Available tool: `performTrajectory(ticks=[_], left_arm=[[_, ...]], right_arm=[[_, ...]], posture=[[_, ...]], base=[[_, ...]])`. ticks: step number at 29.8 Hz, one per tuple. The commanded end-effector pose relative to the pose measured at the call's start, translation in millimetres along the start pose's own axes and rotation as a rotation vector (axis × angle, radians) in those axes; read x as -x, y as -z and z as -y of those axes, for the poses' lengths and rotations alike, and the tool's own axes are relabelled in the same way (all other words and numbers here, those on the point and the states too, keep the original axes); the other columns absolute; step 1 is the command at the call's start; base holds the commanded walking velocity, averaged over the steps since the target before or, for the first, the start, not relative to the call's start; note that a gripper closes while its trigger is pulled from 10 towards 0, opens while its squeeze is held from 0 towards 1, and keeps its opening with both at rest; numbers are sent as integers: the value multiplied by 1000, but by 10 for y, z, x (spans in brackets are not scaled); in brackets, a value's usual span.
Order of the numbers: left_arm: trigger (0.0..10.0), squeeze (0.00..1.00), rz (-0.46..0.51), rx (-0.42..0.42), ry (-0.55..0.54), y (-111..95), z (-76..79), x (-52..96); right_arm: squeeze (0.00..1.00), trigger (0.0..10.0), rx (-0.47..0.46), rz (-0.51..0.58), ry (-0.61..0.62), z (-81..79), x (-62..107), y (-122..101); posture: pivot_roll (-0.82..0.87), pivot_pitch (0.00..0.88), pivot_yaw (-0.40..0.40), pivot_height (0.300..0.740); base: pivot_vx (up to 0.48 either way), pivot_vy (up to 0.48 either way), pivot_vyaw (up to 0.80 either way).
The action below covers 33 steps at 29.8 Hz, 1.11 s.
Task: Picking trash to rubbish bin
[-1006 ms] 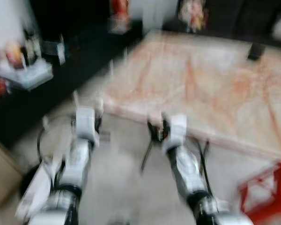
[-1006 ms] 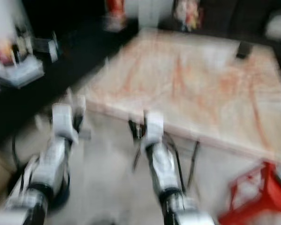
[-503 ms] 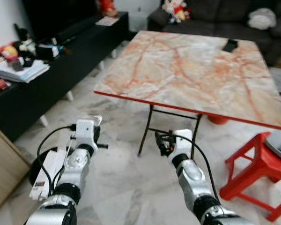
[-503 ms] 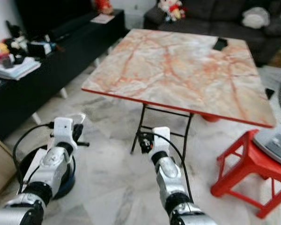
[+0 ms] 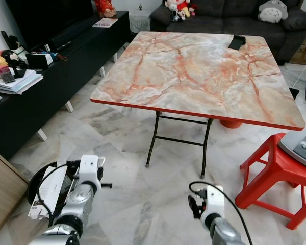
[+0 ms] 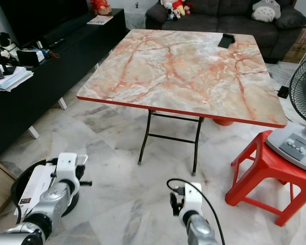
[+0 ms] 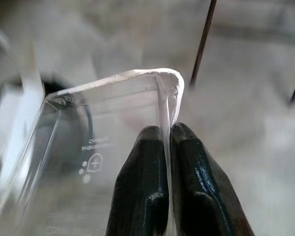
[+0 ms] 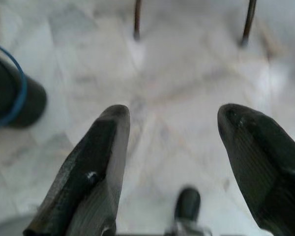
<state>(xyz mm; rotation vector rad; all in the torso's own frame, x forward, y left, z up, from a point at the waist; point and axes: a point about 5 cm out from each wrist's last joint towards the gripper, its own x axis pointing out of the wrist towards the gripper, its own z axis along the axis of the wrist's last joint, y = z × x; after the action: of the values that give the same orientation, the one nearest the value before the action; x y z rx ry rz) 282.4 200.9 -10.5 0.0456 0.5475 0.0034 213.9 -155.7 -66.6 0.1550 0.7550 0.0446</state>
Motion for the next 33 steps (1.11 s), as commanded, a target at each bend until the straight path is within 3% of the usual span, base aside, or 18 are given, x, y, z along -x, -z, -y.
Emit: performTrajectory(ticks=[1,4,9,15,24,33], left_arm=[[10000,0,-82,13,6,179,-9,43],[10000,0,-162,41,16,364,-3,100],[10000,0,-202,26,35,470,49,134],[10000,0,-251,41,-38,568,-60,183],[10000,0,-327,114,-125,769,-186,293],[10000,0,-325,176,-164,803,-252,325]], right_arm=[[0,10000,1,-54,12,2,26,118],[0,10000,6,-93,9,-17,58,232],[0,10000,2,-132,24,0,94,338],[0,10000,16,-152,21,-14,100,368],[0,10000,38,-144,7,-41,83,333],[0,10000,36,-151,5,-49,88,352]], posture=[[22,16,11,740],[25,16,9,740],[23,10,10,740],[26,0,13,740],[19,0,16,740],[25,0,14,740]], base=[[0,0,0],[0,0,0],[0,0,609],[0,0,741],[0,0,0],[211,0,237]])
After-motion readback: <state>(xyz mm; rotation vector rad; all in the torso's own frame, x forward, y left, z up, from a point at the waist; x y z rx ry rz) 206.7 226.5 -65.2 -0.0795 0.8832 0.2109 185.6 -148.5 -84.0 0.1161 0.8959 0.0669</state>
